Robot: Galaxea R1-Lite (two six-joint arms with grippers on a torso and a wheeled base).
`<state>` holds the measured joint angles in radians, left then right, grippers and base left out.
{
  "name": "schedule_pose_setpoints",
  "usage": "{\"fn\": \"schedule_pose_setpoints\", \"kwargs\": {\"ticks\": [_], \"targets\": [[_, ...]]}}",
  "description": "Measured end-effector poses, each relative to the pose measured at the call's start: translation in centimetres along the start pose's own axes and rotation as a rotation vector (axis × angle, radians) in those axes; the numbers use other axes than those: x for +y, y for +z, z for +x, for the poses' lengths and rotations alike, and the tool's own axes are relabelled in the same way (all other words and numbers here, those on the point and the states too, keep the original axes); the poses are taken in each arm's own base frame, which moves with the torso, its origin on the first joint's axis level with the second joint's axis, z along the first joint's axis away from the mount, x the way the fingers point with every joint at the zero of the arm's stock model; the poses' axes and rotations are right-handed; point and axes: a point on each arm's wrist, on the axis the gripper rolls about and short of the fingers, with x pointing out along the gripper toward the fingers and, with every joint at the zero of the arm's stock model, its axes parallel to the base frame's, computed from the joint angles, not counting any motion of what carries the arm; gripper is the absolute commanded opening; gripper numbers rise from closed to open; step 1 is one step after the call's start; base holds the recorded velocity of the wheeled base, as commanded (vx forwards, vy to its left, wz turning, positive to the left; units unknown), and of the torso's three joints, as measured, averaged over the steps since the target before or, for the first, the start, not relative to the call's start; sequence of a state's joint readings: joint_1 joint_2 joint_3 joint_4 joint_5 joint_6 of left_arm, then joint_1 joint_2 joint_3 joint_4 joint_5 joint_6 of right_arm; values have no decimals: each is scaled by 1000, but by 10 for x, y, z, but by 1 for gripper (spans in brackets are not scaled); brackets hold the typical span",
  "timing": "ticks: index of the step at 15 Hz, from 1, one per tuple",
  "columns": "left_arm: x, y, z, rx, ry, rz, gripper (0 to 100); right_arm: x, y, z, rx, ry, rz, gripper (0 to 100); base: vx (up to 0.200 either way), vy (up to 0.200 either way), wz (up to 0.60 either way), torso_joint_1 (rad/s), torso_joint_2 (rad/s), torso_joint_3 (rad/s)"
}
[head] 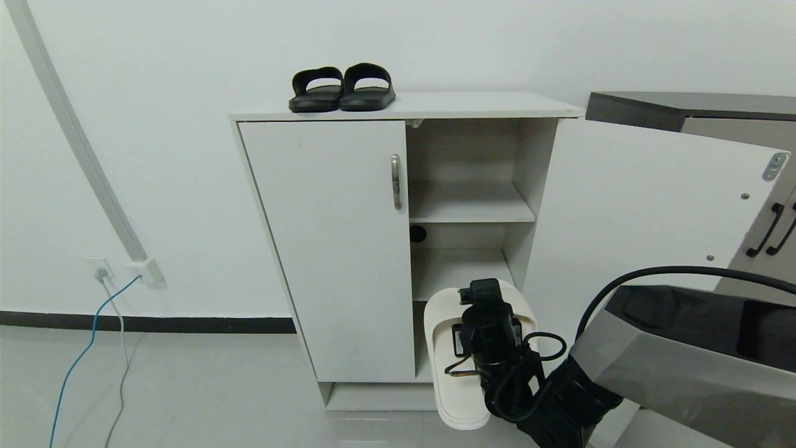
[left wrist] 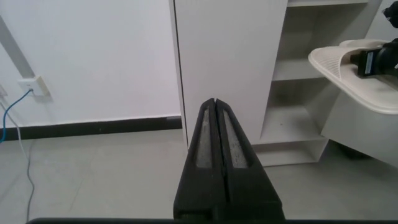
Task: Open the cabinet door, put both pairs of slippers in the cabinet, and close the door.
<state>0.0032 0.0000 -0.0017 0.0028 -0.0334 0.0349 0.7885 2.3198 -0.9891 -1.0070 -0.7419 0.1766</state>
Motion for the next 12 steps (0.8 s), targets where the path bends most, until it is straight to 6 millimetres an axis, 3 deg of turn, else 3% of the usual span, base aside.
{"fn": "schedule_pose_setpoints", "kwargs": {"ticks": [7, 12], "targets": [[0, 0, 0, 0, -1, 0, 0, 0, -2, 4, 2, -4, 6, 0, 0, 0, 0, 0, 1, -7], [0, 0, 0, 0, -1, 0, 0, 1, -5, 7, 5, -7, 7, 0, 0, 0, 0, 3, 4, -167]]}}
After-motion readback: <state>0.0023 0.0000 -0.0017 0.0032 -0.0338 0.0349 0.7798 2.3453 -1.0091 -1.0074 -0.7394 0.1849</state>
